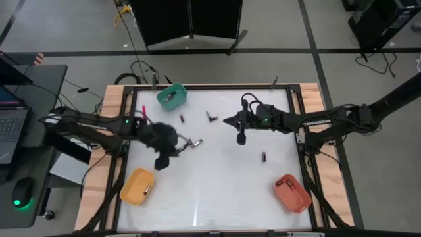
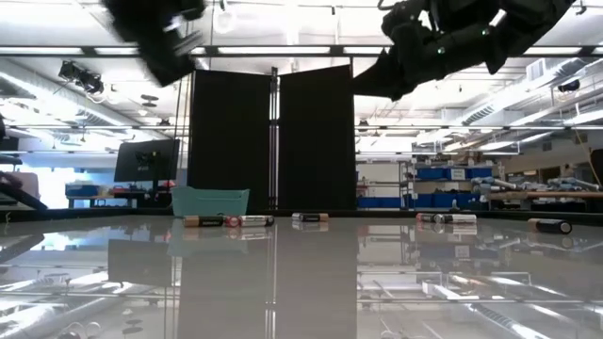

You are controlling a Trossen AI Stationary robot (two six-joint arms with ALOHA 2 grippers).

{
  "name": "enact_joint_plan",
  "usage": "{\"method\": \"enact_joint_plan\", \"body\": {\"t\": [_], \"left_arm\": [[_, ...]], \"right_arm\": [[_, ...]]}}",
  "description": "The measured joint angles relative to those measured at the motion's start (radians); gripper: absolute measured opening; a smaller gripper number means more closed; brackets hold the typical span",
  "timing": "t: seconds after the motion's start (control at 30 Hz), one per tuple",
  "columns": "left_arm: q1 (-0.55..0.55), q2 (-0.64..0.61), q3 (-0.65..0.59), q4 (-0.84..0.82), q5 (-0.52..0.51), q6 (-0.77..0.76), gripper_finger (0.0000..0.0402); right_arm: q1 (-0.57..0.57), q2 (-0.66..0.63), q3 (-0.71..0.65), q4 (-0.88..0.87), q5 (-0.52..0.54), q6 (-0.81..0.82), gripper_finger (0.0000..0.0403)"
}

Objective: Sort batteries
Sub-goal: Put the silver battery into the yellow bin

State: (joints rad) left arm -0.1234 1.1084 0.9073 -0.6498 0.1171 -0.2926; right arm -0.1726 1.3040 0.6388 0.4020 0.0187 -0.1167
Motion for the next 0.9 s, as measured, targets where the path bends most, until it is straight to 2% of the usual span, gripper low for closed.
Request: {"method": "enact_joint_plan", "body": {"t": [0.17, 0.33, 0.47, 0.63, 0.77, 0.9], "left_arm": [[-0.156, 0.000, -0.001, -0.171, 0.000, -0.252, 0.0054], [-0.306, 0.000, -0.001, -0.264, 0.052, -0.549, 0.0054], [-0.444, 0.000, -0.013, -0.263, 0.084, -0.774, 0.0054], [-0.587, 0.000, -0.074, -0.258, 0.038, -0.993, 0.0054], [-0.646, 0.000, -0.149, -0.245, -0.013, -1.114, 0.0054], [-0.665, 0.001, -0.222, -0.161, -0.042, -1.191, 0.0054]], "right_arm": [[0.000, 0.035, 0.000, 0.007, 0.033, 0.001, 0.0008], [0.003, 0.037, 0.000, -0.007, 0.042, 0.012, 0.0019], [0.009, 0.037, 0.000, -0.008, 0.042, 0.004, 0.0009], [0.008, 0.037, 0.000, -0.008, 0.042, -0.010, 0.0012], [0.008, 0.037, 0.000, -0.009, 0.042, -0.010, 0.0016], [0.008, 0.037, -0.001, -0.015, 0.042, -0.012, 0.0007]]}}
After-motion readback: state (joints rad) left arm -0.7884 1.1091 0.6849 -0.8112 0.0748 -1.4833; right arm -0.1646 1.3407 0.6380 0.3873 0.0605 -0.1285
